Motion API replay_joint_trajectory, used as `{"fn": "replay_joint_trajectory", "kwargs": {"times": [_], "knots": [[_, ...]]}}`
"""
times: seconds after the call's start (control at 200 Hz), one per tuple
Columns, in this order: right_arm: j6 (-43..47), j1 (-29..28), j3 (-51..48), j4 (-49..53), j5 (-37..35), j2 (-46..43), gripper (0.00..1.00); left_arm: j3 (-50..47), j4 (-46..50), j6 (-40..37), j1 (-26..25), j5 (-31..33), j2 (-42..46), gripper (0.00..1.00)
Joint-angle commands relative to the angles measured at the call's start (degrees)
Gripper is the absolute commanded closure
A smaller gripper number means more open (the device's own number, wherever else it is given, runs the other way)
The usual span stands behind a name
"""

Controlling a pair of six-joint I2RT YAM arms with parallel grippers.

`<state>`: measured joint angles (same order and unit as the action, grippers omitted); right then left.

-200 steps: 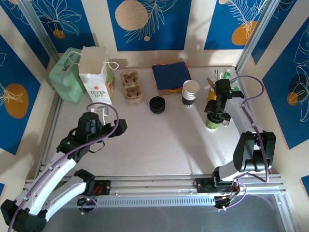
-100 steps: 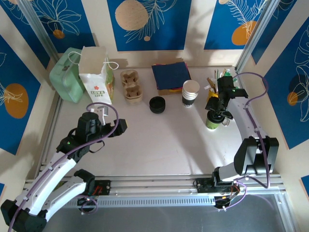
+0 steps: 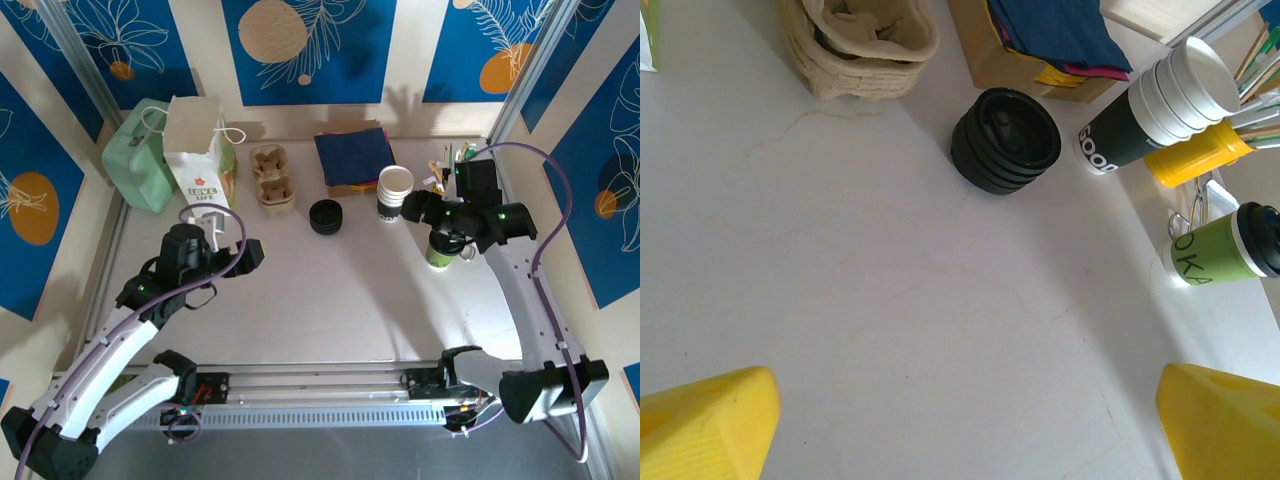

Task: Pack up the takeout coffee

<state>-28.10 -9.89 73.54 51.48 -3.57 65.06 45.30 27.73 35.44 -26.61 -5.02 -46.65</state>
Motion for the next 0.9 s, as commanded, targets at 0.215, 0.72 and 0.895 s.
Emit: {"fn": "replay_joint_trajectory", "kwargs": {"times": [0.215, 0.72, 0.895], "knots": [[-2.01, -11.75, -10.02, -20.03, 11.41, -1.60, 0.19, 9.11, 2.73, -3.09, 0.86, 0.80, -9.50, 0.04], [2.02, -21.80, -22.56, -43.63, 3.39, 6.55, 0.19, 21.34, 0.59, 0.88, 0.71, 8.96, -34.12, 0.18], [4.29, -25.30, -24.87, -48.31, -0.66, 9.02, 0.20, 25.74, -1.33, 1.52, 0.69, 12.92, -41.65, 0.21]]}}
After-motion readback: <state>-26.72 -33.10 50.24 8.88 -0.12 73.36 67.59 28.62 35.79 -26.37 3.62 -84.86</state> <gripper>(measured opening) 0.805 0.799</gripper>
